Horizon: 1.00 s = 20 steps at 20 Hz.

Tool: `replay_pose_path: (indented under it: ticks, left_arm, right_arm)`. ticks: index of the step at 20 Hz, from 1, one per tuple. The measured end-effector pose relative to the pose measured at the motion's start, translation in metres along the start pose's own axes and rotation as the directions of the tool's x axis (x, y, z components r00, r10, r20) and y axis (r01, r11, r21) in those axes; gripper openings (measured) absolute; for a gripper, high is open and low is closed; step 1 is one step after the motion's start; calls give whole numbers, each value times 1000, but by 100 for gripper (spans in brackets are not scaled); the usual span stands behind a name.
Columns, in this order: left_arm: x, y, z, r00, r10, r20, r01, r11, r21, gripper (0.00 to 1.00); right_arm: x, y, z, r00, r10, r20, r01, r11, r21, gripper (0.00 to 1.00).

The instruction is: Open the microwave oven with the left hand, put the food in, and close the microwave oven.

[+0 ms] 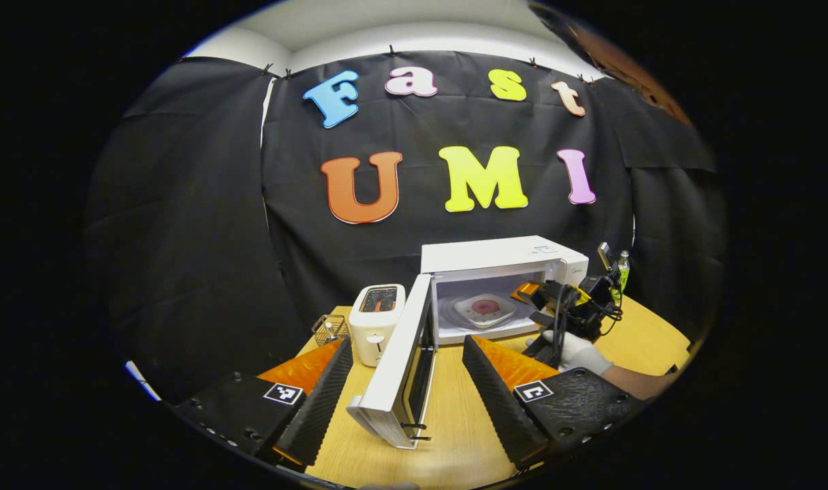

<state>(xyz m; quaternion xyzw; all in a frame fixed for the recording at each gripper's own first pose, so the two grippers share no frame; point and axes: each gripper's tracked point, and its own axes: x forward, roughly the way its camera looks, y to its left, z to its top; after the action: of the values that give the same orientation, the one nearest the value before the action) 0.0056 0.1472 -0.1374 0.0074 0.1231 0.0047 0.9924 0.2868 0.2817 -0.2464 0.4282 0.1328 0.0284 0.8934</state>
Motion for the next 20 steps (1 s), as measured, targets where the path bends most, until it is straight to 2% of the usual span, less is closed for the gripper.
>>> replay_pose_path:
  ticks: [2,3,4,5,7,11,12,13,14,15,16,17,18,20]
  left_arm:
    - [2,4,2,1000,11,0,-11,1000,-5,96]
    - [3,5,5,1000,14,10,-14,1000,-3,96]
    - [4,5,6,1000,17,16,-17,1000,0,96]
    - [5,8,6,1000,24,20,-24,1000,5,96]
    - [8,12,8,999,36,29,-36,999,14,96]
    - [10,16,4,998,55,-6,-55,998,-18,94]
    - [12,15,4,998,55,-7,-55,998,-23,87]
    - [14,19,5,998,61,-5,-61,998,-20,89]
    - [15,22,4,998,67,-3,-67,998,-15,87]
    - [16,27,4,997,73,1,-73,997,-14,80]
    - [18,27,5,998,66,4,-66,998,-13,76]
    - [18,30,5,998,66,7,-66,998,-15,66]
    - [21,33,2,998,59,8,-59,998,-15,69]
    - [23,39,-1,999,45,12,-44,999,-27,34]
  right_arm:
    - [-28,-2,25,1000,6,2,-6,993,-119,98]
    - [-42,-6,39,1000,4,0,-4,983,-184,86]
    - [-55,-8,54,1000,5,7,-3,968,-250,87]
    - [-68,-12,70,1000,1,15,4,951,-310,99]
    - [-94,-24,101,999,-21,38,35,919,-392,100]
    - [-141,-45,129,997,-78,5,70,871,-487,100]
    - [-152,-51,137,996,-89,7,79,850,-521,89]
    - [-163,-57,143,996,-94,10,84,827,-556,89]
    - [-172,-60,146,995,-102,6,86,805,-587,90]
    - [-184,-66,153,994,-112,6,93,787,-610,90]
    - [-194,-71,157,992,-124,6,101,778,-620,100]
    - [-203,-75,158,991,-131,-6,100,778,-620,100]
    - [-209,-79,158,990,-141,-16,101,778,-620,90]
    - [-222,-85,162,987,-162,-13,118,772,-625,90]
